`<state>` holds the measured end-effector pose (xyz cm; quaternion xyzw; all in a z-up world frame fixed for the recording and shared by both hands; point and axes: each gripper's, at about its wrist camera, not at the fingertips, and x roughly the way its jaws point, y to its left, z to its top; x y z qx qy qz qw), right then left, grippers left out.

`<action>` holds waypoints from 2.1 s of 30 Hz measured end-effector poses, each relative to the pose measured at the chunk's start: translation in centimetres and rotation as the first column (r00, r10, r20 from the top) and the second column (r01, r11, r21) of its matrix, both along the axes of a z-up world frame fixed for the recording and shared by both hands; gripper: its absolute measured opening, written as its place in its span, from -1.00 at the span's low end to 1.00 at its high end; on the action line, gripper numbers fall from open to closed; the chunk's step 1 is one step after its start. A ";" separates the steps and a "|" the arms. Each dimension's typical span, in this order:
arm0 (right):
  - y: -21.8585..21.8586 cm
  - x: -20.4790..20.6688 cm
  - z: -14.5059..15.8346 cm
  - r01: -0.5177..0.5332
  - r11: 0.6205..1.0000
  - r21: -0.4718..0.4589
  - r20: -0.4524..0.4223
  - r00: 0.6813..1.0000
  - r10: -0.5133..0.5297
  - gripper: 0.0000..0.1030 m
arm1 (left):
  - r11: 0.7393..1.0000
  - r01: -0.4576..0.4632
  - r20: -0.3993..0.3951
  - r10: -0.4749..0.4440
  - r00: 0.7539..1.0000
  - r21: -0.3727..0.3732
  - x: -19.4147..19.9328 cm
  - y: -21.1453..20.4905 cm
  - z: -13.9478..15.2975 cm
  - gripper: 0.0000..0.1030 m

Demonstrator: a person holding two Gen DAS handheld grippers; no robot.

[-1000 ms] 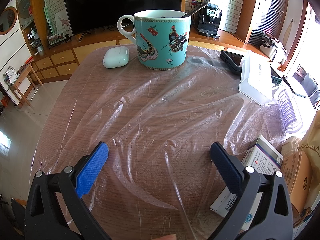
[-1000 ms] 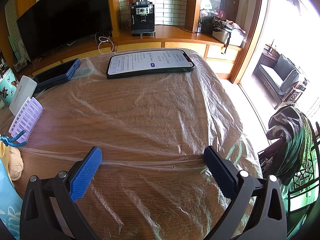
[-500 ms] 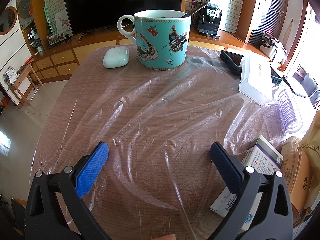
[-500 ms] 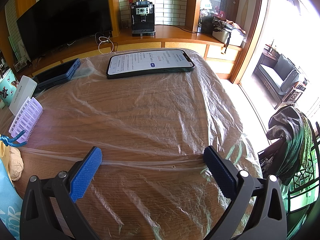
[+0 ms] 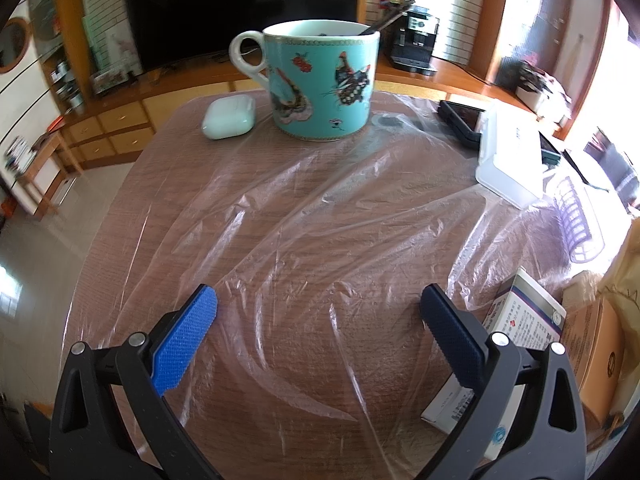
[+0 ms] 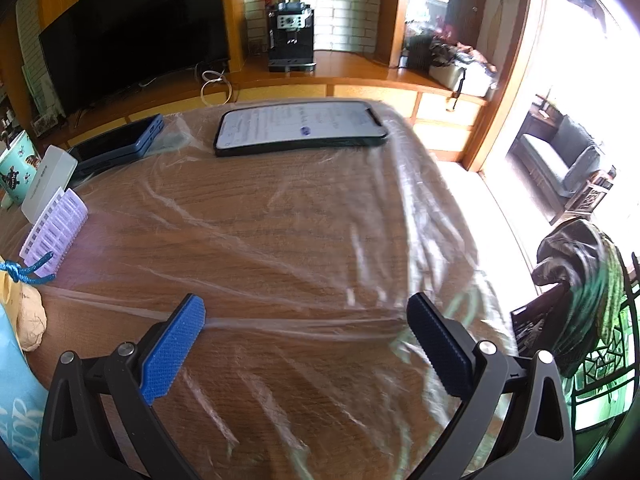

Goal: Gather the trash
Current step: 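Move both grippers to the pile of yellow and blue cloth bags, then grasp the yellow cloth bag with the left gripper while the right gripper grasps the blue bag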

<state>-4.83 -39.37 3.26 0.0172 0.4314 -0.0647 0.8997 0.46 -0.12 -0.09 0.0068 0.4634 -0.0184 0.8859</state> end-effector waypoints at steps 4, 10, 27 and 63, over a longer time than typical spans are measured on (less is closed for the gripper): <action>1.1 -3.6 3.4 -0.150 0.986 -0.075 0.136 0.978 0.159 0.92 | 0.986 0.058 0.038 -0.052 0.998 -0.158 -0.6 1.6 3.1 0.97; 5.3 -8.2 6.9 -0.521 0.849 -0.087 0.177 0.831 0.528 0.93 | 0.876 0.374 0.086 -0.366 0.927 -0.304 -3.1 -2.4 9.4 0.97; 11.2 -3.3 3.2 -0.710 0.686 0.162 0.111 0.703 0.702 0.90 | 0.621 0.435 -0.086 -0.631 0.771 -0.652 -1.8 -11.0 6.2 0.97; 4.8 -2.3 -0.5 -0.423 0.880 0.217 -0.038 0.897 0.440 0.33 | 0.754 0.626 -0.148 -0.655 0.741 -0.200 -3.0 -17.5 5.6 0.16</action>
